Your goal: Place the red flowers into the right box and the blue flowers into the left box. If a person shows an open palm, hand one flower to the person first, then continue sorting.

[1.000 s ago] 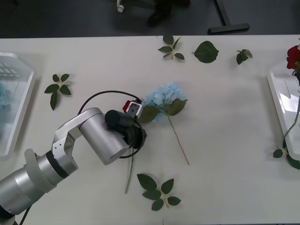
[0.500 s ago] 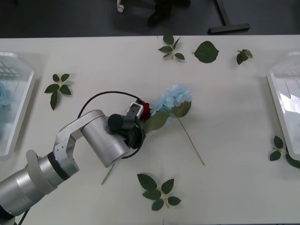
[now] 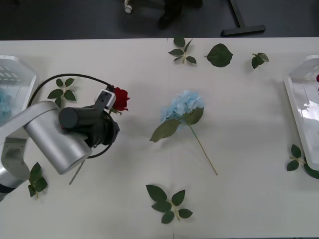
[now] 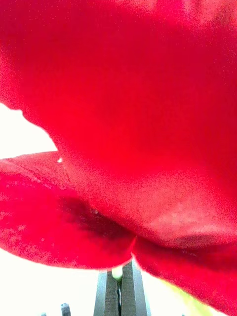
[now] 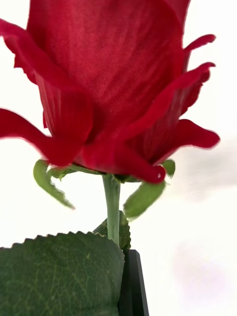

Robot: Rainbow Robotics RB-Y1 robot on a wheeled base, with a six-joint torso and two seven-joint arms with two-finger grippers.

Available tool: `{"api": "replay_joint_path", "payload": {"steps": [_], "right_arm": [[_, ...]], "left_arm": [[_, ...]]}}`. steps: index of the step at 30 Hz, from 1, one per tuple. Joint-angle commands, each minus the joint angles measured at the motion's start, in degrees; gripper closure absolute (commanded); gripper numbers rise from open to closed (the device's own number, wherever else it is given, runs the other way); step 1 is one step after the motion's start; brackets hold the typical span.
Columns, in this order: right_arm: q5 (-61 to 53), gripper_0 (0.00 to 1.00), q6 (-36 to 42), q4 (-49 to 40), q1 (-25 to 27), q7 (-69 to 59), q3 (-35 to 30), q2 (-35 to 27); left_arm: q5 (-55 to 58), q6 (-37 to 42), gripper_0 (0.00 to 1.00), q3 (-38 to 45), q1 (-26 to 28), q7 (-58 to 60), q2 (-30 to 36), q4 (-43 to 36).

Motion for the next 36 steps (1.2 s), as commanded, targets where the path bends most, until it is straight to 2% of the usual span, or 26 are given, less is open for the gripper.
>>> {"api": "replay_joint_path", "payload": {"steps": [1,2,4,7,10,14,18,23,26,32,36], "right_arm": [[1.5,1.0,-0.6,0.5,-2.2,-0.9,-2.4,1.8],[1.4,1.0,-1.2,0.5,-2.1,-0.8,-2.4,1.9],[1.5,0.89,-1.9,0.5,-2.2,-0.6,-2.7,1.8],[1.5,0.52,-3.0,0.5,-2.2,-0.3,-4.7,1.6],[1.7,0.36,-3.4,0.3,-2.3,0.6,-6.2,1.3],[0.9,0.3,-2.8,0.0,-3.0,3.3,-7.7,0.4],[-1.3,0.18,0.1,-1.8,-4.1,9.3,-9.8,-1.0],[-8.0,0.15,3.1,-6.6,-4.1,16.5,-10.4,-3.2],[-16.2,0.15,5.1,-8.3,-4.1,23.9,-10.4,-4.9],[-35.4,0.15,13.2,-8.5,-4.1,35.9,-10.4,-6.1],[-51.9,0.15,18.5,-8.8,-3.0,40.0,-10.4,-6.1]], "left_arm": [[6.0,-0.4,1.0,7.6,3.1,-3.8,5.8,-8.5],[7.9,-0.5,1.0,9.6,3.4,-3.6,6.0,-10.4],[10.5,-0.5,1.0,12.1,3.4,-3.2,6.0,-13.1],[15.9,-0.6,1.0,17.8,3.5,-2.0,4.0,-17.9],[19.4,-2.1,1.0,21.5,3.8,1.4,1.5,-20.5],[19.2,-11.4,1.0,22.2,4.4,4.8,0.2,-21.3],[16.3,-21.8,1.0,21.8,4.6,8.2,-2.9,-21.3],[5.9,-30.9,1.0,17.3,4.6,13.8,-6.4,-21.3],[-4.7,-34.3,1.0,12.6,4.6,22.0,-9.0,-21.3],[-20.7,-34.7,1.0,6.1,4.6,34.9,-14.5,-21.1],[-24.7,-34.7,1.0,3.1,4.6,40.8,-17.9,-21.1]]}}
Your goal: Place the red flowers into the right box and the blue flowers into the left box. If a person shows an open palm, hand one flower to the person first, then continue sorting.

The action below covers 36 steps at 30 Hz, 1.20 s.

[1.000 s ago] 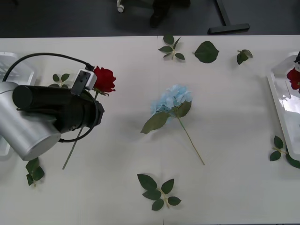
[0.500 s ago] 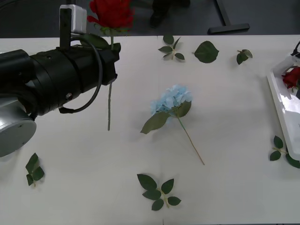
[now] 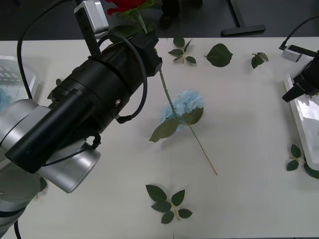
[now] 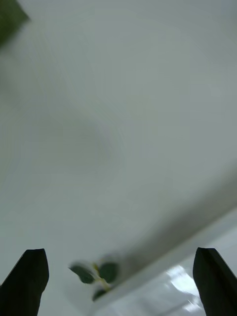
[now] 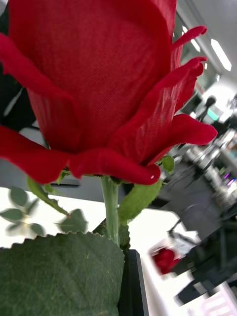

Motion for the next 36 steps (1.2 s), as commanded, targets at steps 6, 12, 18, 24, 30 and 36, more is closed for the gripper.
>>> {"api": "replay_joint_path", "payload": {"steps": [6,12,18,24,30,36], "right_arm": [[-26.4,0.15,6.0,-9.1,2.4,3.7,-0.7,-2.4],[-38.8,0.14,3.9,-18.7,8.1,3.3,-0.7,-2.7],[-47.3,0.15,-1.8,-30.7,14.3,2.8,-0.7,-3.6],[-53.7,0.14,-8.9,-38.5,18.3,1.7,-1.1,-3.7],[-55.6,0.14,-9.3,-41.3,18.5,0.4,-1.7,-3.3],[-56.1,0.15,-10.1,-45.7,19.7,-0.8,-1.8,-3.4]], "left_arm": [[-9.2,-1.0,1.0,-6.1,0.9,8.5,-7.9,-0.9],[-11.8,-1.4,1.0,-8.0,0.7,16.5,-8.5,-0.6],[-18.4,-1.4,1.0,-9.0,0.5,20.2,-9.2,1.7],[-18.4,-1.4,1.0,-9.0,0.5,20.2,-9.2,1.7],[-18.4,-1.4,1.0,-9.0,0.5,20.2,-9.2,1.7],[-18.4,-1.4,1.0,-9.0,0.5,20.2,-9.2,1.7]]}}
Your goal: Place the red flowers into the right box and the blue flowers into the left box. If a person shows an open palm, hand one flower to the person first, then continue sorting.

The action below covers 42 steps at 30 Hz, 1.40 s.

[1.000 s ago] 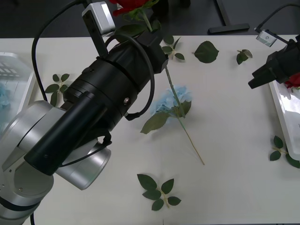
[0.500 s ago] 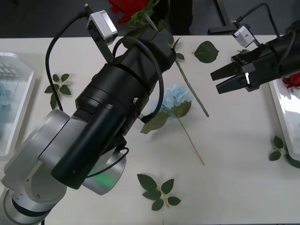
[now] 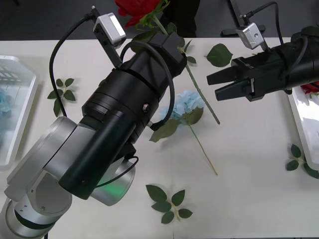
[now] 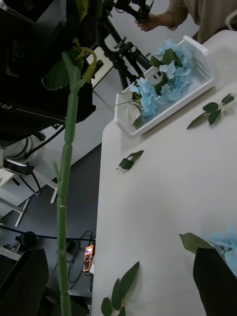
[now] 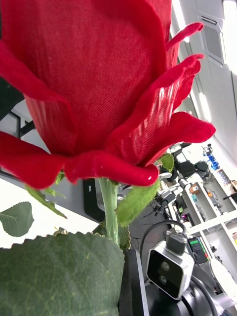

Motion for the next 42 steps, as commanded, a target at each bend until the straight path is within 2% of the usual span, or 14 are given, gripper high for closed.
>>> {"api": "replay_joint_path", "payload": {"steps": [1,9,11,13,14,17,32,33,34,35,36,37,39,42], "right_arm": [[-0.9,0.15,-1.2,-5.1,1.4,-2.5,-1.8,-2.3],[1.5,0.15,-4.5,-11.9,4.3,-6.1,-1.8,-2.6],[3.2,0.21,-5.3,-13.0,4.4,-6.5,-1.8,-2.5],[4.1,0.46,-5.9,-13.5,4.6,-6.9,-1.7,-2.5],[4.4,0.65,-6.1,-13.6,4.6,-7.1,-1.6,-2.5],[4.6,1.0,-6.6,-13.6,4.6,-7.8,-0.7,-2.4],[4.7,1.0,-8.3,-13.7,4.6,-9.3,0.9,-2.4],[4.7,1.0,-8.3,-13.7,4.6,-9.3,0.9,-2.4],[4.7,1.0,-8.3,-13.7,4.6,-9.5,0.9,-2.4],[4.7,1.0,-8.4,-13.7,4.6,-9.6,1.1,-2.5],[5.0,1.0,-8.3,-13.7,4.6,-9.8,1.1,-2.5],[5.0,1.0,-8.4,-13.7,4.6,-9.8,0.9,-2.6],[5.3,1.0,-8.3,-13.7,4.6,-10.1,0.9,-3.0],[6.4,1.0,-8.3,-13.7,4.6,-11.0,0.9,-3.5]], "left_arm": [[-0.6,-0.9,1.0,-1.1,0.5,-1.4,-1.6,-0.6],[-0.6,-0.9,1.0,-1.1,0.5,-1.4,-1.6,-0.6],[-0.6,-0.9,1.0,-1.1,0.5,-1.4,-1.6,-0.6],[-0.6,-0.9,1.0,-1.1,0.5,-1.4,-1.6,-0.6],[-0.6,-0.9,1.0,-1.1,0.5,-1.4,-1.6,-0.6],[-0.6,-0.9,1.0,-1.1,0.5,-1.4,-1.6,-0.6],[-0.6,-0.9,1.0,-1.1,0.5,-1.4,-1.6,-0.6],[-0.6,-0.9,0.96,-1.1,0.5,-1.4,-1.6,-0.6],[-0.6,-0.9,0.71,-1.1,0.5,-1.4,-1.6,-0.6],[-0.6,-0.9,0.52,-1.1,0.5,-1.4,-1.6,-0.6],[-0.6,-0.9,0.26,-1.1,0.5,-1.4,-1.6,-0.6],[-0.6,-0.9,0.15,-1.1,0.5,-1.4,-1.6,-0.6],[-0.6,-0.9,0.0,-1.1,0.5,-1.4,-1.6,-0.6],[-0.6,-0.9,0.0,-1.1,0.5,-1.4,-1.6,-0.6]]}}
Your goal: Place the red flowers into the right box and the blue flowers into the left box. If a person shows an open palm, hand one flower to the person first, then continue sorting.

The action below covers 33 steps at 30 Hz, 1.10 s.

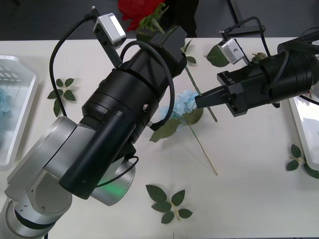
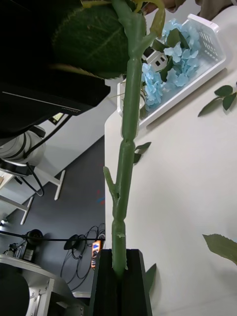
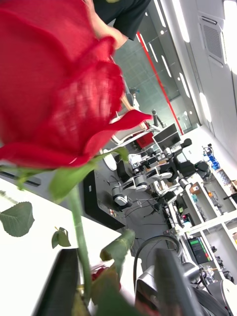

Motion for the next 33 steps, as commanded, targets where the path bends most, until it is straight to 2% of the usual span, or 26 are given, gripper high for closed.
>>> {"api": "replay_joint_path", "payload": {"steps": [1,9,16,24,28,29,33], "right_arm": [[1.7,1.0,-0.4,-1.7,0.2,-3.4,0.3,-3.4],[7.9,1.0,-0.7,-0.8,0.1,-11.2,-0.6,-5.9],[13.4,1.0,4.4,7.2,0.0,-19.4,-3.1,-8.6],[13.9,1.0,7.8,23.7,0.0,-23.1,-7.0,-12.3],[13.7,1.0,12.6,33.6,0.0,-22.4,-10.6,-13.9],[13.6,1.0,13.2,35.0,0.1,-22.4,-11.0,-14.1],[13.9,1.0,14.6,43.7,0.1,-20.8,-11.4,-16.4]], "left_arm": [[-0.6,-0.9,0.0,-1.1,0.5,-1.4,-1.6,-0.7],[-0.6,-0.9,0.0,-1.1,0.5,-1.4,-1.6,-0.7],[-0.6,-0.9,0.0,-1.1,0.5,-1.4,-1.6,-0.7],[-0.6,-0.9,0.0,-1.1,0.5,-1.4,-1.6,-0.7],[-0.6,-0.9,0.0,-1.1,0.5,-1.4,-1.6,-0.7],[-0.5,-0.1,0.0,-1.2,1.9,-1.4,-0.7,0.7],[-1.4,0.4,0.0,-1.2,1.8,-2.0,1.1,1.0]]}}
